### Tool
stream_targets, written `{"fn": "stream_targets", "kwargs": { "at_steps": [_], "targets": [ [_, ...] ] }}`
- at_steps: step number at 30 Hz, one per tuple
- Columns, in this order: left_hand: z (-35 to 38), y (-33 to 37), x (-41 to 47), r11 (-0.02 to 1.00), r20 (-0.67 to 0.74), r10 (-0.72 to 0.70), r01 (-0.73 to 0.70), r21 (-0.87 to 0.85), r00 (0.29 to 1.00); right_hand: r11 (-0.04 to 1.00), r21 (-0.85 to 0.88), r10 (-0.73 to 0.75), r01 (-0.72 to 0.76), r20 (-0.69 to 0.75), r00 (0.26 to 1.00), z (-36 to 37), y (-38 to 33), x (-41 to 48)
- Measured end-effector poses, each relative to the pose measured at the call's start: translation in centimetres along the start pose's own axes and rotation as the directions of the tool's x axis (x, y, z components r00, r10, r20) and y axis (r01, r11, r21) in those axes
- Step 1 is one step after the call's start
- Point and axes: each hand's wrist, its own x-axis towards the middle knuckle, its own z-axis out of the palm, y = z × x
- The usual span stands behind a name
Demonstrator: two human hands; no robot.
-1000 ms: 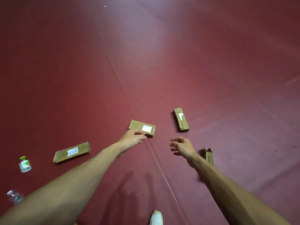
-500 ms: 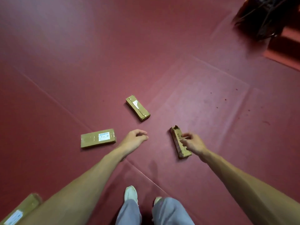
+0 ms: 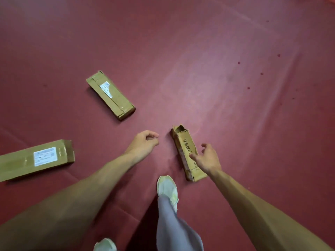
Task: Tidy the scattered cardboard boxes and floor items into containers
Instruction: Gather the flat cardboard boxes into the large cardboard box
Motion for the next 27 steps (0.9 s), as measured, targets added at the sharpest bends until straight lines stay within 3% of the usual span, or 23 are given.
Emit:
{"fn": "stream_targets", "kwargs": {
  "at_steps": [7, 14, 19, 27],
  "targets": [
    [5.1, -7.8, 13.9, 0.999, -0.055, -0.048, 0.048, -0.006, 0.997, 0.969, -0.224, 0.109, -0.106, 0.003, 0.994, 8.8, 6.2, 13.6],
    [5.2, -8.7, 18.0, 0.991, -0.084, -0.115, 0.110, -0.070, 0.990, 0.918, -0.383, 0.109, -0.101, -0.001, 0.994, 10.1, 7.3, 15.6],
    [1.6, -4.7, 16.1, 0.986, -0.100, -0.136, 0.125, -0.106, 0.986, 0.940, -0.339, 0.060, -0.043, 0.040, 0.997, 6.3, 0.7, 14.4],
    [-11.4, 2.5, 14.3, 0.961, -0.171, -0.177, 0.133, -0.242, 0.969, 0.948, -0.285, -0.132, 0.144, 0.060, 0.989, 3.5, -18.7, 12.2]
  ]
}}
